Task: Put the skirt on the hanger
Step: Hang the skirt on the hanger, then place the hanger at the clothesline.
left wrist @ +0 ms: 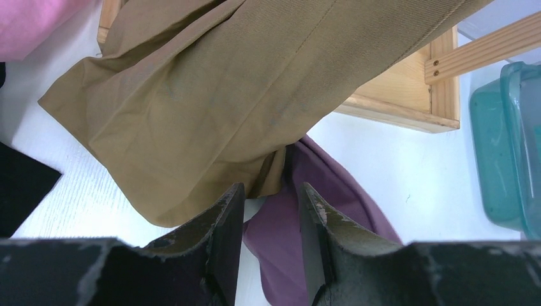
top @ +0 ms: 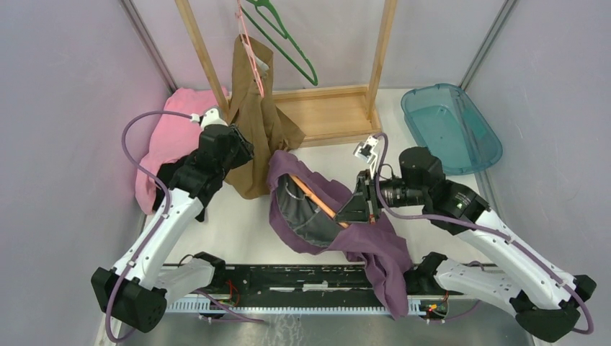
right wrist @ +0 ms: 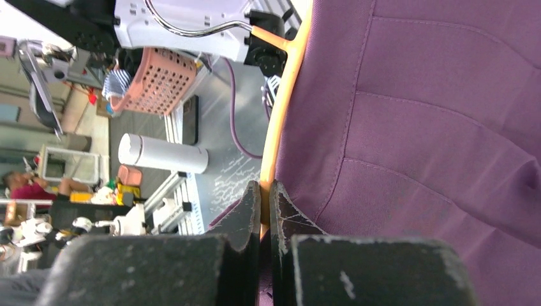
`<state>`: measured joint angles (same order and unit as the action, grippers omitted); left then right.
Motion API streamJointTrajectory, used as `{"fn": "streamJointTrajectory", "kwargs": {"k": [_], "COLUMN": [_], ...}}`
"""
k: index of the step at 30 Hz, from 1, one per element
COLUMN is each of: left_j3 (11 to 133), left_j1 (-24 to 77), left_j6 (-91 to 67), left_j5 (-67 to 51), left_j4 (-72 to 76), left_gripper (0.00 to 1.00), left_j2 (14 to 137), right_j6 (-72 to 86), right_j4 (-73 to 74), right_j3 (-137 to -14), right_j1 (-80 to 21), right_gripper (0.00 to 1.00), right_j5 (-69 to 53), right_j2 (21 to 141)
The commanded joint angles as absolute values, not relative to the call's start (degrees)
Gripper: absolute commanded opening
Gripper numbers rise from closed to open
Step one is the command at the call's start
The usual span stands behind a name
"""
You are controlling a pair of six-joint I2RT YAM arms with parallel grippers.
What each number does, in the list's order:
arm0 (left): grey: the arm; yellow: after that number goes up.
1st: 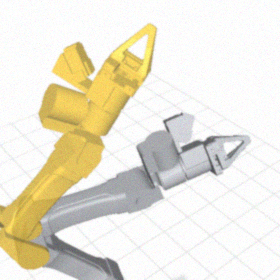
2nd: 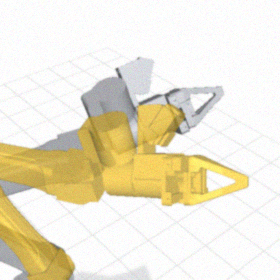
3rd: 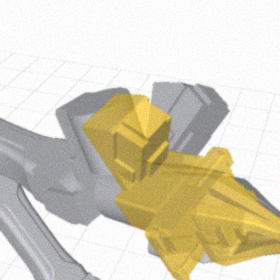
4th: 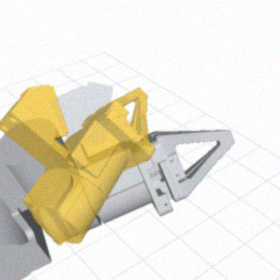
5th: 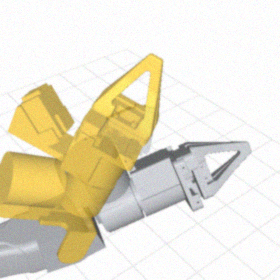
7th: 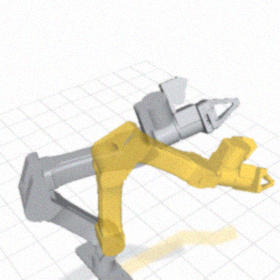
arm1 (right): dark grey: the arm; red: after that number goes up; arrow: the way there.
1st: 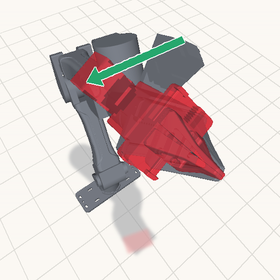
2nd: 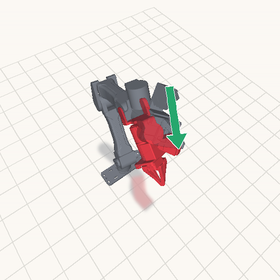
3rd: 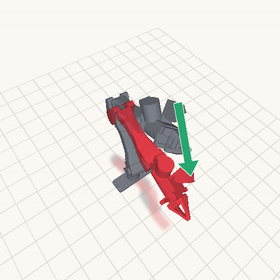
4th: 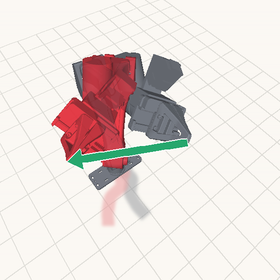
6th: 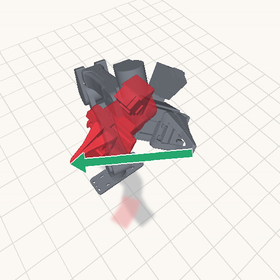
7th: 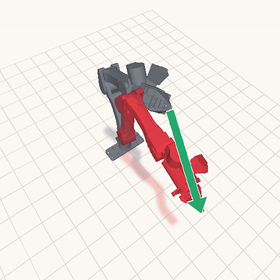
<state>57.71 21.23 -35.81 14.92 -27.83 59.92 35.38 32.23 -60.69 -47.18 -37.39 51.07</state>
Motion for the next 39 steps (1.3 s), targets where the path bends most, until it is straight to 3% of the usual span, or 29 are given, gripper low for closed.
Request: {"fn": "streamJointTrajectory", "kwargs": {"k": [1,12,25,39], "left_j3": [59.2,59.2,58.7,58.6], "left_j1": [21.0,21.0,21.0,21.0], "left_j6": [-33.9,-33.7,-33.1,-32.4], "left_j5": [15.3,14.9,11.7,11.5], "left_j4": [-27.9,-28.6,-28.6,-29.2], "left_gripper": [0.43,0.43,0.42,0.42], "left_j2": [58.1,56.4,55.6,55.0], "right_j6": [38.8,49.9,61.7,77.6], "right_j4": [22.3,15.0,-1.4,-29.2], "right_j3": [-65.3,-63.9,-64.5,-74.0], "right_j1": [-39.9,-14.0,-2.4,-1.2], "right_gripper": [0.01,0.01,0.01,0.01], "right_j5": [-45.5,-60.9,-61.4,-55.5], "right_j2": [50.5,51.9,58.1,73.8]}}
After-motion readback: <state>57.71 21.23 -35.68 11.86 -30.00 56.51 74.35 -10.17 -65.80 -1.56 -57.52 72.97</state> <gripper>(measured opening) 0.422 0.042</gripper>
